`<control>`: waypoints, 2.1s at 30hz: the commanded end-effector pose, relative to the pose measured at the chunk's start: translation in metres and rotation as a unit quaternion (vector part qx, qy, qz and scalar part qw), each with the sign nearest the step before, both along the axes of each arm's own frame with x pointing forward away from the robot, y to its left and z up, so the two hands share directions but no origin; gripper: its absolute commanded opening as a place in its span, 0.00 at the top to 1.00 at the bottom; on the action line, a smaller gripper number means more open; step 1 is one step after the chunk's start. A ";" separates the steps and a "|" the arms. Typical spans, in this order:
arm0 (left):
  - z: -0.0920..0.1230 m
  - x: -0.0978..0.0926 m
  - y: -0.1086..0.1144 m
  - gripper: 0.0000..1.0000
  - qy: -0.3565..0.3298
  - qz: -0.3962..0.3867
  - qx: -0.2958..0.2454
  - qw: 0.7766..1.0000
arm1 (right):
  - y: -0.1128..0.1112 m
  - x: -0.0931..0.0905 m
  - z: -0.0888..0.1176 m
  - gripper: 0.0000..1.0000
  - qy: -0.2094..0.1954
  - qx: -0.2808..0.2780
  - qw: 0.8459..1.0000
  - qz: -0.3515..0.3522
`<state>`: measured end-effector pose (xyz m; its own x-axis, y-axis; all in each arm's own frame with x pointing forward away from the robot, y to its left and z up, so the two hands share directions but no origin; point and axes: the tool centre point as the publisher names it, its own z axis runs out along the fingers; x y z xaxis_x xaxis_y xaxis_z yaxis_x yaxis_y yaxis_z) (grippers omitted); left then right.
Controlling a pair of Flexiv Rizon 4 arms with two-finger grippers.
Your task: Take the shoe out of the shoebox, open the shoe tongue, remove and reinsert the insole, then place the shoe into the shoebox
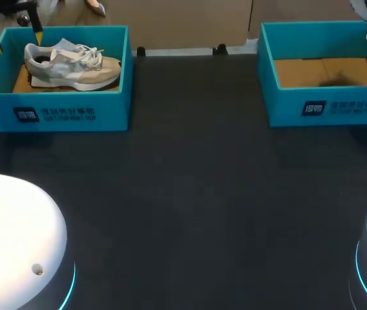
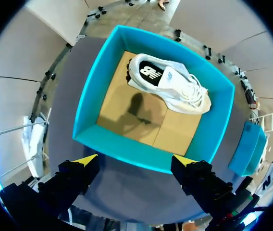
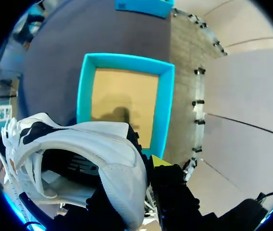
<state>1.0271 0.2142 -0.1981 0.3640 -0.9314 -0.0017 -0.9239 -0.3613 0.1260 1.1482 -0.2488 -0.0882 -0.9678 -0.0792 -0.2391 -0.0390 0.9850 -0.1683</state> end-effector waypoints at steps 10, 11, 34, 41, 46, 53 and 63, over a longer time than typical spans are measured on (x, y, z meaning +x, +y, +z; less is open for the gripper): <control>0.000 -0.002 0.000 0.00 -0.002 0.000 0.000 1.000 | -0.024 0.027 0.000 1.00 0.002 0.019 0.998 -0.056; 0.000 -0.002 0.000 0.00 -0.002 0.000 0.000 1.000 | -0.025 0.027 0.000 1.00 0.002 0.020 0.998 -0.057; -0.002 -0.004 -0.003 0.00 -0.032 -0.160 -0.014 0.986 | -0.048 0.025 -0.012 1.00 0.011 0.044 0.984 -0.174; -0.002 -0.003 -0.002 0.00 -0.028 -0.173 -0.018 0.984 | -0.059 0.028 -0.015 1.00 0.025 0.049 0.966 -0.252; -0.002 -0.004 -0.002 0.00 -0.029 -0.188 -0.018 0.982 | -0.074 0.024 -0.021 1.00 0.049 0.065 0.927 -0.367; -0.003 0.014 -0.001 0.00 -0.025 -0.178 -0.024 0.983 | -0.088 0.014 -0.031 1.00 0.065 0.100 0.886 -0.448; 0.001 0.036 -0.001 0.00 -0.028 -0.177 -0.015 0.984 | -0.088 0.014 -0.031 1.00 0.065 0.100 0.886 -0.448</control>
